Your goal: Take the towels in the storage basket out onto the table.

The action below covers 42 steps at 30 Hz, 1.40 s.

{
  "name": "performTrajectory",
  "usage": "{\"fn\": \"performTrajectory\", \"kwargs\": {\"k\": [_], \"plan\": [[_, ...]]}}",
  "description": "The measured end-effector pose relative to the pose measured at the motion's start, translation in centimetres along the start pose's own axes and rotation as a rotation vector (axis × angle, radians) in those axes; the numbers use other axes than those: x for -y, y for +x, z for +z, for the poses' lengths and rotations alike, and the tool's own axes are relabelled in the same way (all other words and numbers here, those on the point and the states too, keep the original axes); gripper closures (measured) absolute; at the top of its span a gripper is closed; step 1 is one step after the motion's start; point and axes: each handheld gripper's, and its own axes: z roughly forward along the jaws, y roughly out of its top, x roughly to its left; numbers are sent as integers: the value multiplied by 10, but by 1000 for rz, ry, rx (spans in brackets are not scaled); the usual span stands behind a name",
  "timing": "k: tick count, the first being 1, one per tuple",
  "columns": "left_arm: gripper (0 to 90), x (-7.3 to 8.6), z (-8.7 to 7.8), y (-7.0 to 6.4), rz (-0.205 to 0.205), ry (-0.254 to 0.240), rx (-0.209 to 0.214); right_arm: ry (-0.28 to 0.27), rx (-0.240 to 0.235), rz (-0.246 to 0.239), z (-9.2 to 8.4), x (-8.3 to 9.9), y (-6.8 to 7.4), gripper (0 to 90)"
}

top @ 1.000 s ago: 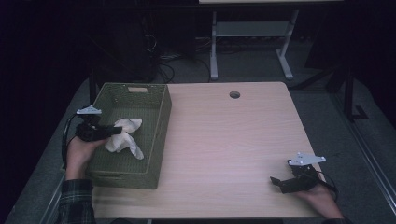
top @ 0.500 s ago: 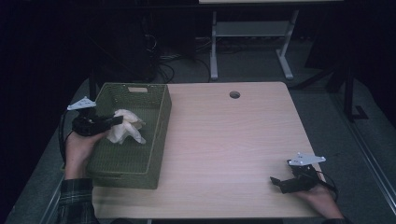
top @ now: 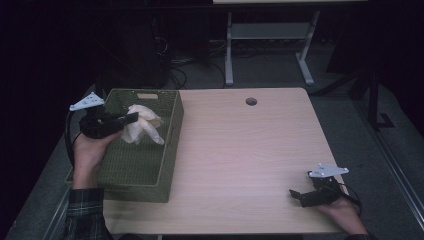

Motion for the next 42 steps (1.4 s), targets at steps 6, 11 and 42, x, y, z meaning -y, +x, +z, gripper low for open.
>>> {"fn": "performTrajectory", "kwargs": {"k": [6, 11, 42], "plan": [[736, -13, 2, -12, 15, -29, 38, 0, 0, 0, 0, 0, 0, 15], [736, -22, 10, -25, 40, -36, 73, 0, 0, 1, 0, 0, 0, 15], [737, -37, 91, -124, 136, 0, 378, 0, 0, 1, 0, 0, 0, 15]]}}
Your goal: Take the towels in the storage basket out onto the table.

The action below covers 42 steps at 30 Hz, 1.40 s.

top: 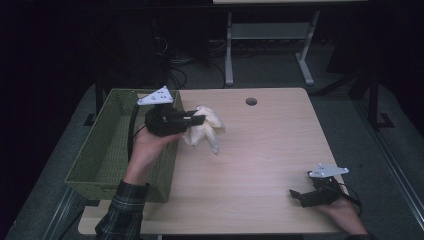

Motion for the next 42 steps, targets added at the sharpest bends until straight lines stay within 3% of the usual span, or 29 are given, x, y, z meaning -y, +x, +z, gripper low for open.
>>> {"fn": "performTrajectory", "kwargs": {"k": [6, 24, 32, 42], "plan": [[738, 6, 26, -15, 26, 41, 43, 0, 0, -1, 0, 0, 0, 15], [739, 36, 85, -37, 63, 121, 125, 1, 0, -1, 0, 0, 0, 15], [738, 58, 116, -45, 116, 177, 174, 1, 0, -1, 0, 0, 0, 15], [737, 91, 147, -52, 131, 261, 230, 1, 0, -1, 0, 0, 0, 15]]}}
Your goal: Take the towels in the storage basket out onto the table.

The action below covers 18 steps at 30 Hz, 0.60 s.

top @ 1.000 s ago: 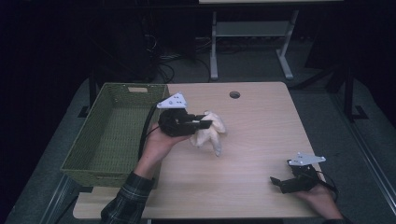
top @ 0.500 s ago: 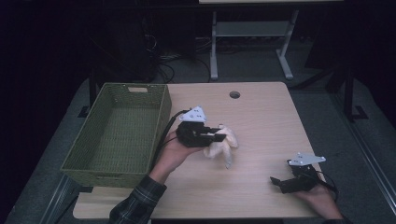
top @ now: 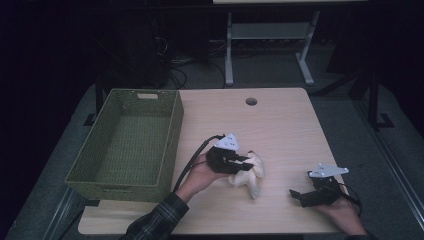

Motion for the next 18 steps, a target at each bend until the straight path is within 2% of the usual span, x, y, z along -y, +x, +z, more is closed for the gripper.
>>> {"fn": "performTrajectory", "kwargs": {"k": [4, 11, 13, 14, 15, 16, 18], "plan": [[733, 12, 12, 2, -6, 56, -3, 0, 0, 0, 0, 0, 0, 15], [705, 25, 27, 3, -1, 116, -10, 1, -7, -5, 0, 0, -1, 15], [659, 27, 30, 2, 1, 124, -10, 1, -7, -5, 0, 0, -1, 15], [616, 25, 29, 0, 11, 126, -30, 1, -7, -5, 0, 0, -1, 15], [555, 25, 29, 0, 11, 126, -30, 1, -7, -5, 0, 0, -1, 15], [555, 24, 28, 0, 13, 130, -39, 1, -7, -5, 0, 0, -1, 15], [465, 21, 21, -1, 6, 119, -47, 1, -8, -5, 0, 0, -1, 15]]}}
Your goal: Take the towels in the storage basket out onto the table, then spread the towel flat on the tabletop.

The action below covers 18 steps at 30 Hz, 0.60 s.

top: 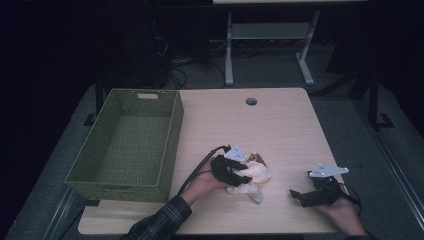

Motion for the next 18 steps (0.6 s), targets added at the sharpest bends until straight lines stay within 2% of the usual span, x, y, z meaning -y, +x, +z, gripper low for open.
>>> {"fn": "performTrajectory", "kwargs": {"k": [2, 4, 5, 9, 11, 14, 18], "plan": [[415, -3, -10, 0, -1, -16, -7, 0, 0, -1, 0, 0, 0, 16], [416, -4, -26, 0, -8, -38, -28, -1, 1, -3, 0, 0, 0, 16], [420, -4, -26, 0, -8, -38, -28, -1, 1, -3, 0, 0, 0, 16], [441, -1, -46, 3, -19, -53, -58, 13, 21, -1, -1, -3, 1, 21], [456, 3, -53, 3, -28, -59, -66, 8, 13, 4, -3, -5, 1, 48], [486, 10, -58, 2, -42, -63, -78, -5, -5, 3, -5, -9, 2, 62], [499, 18, -57, -1, -52, -54, -70, -22, -20, 5, -5, -15, 3, 94]]}}
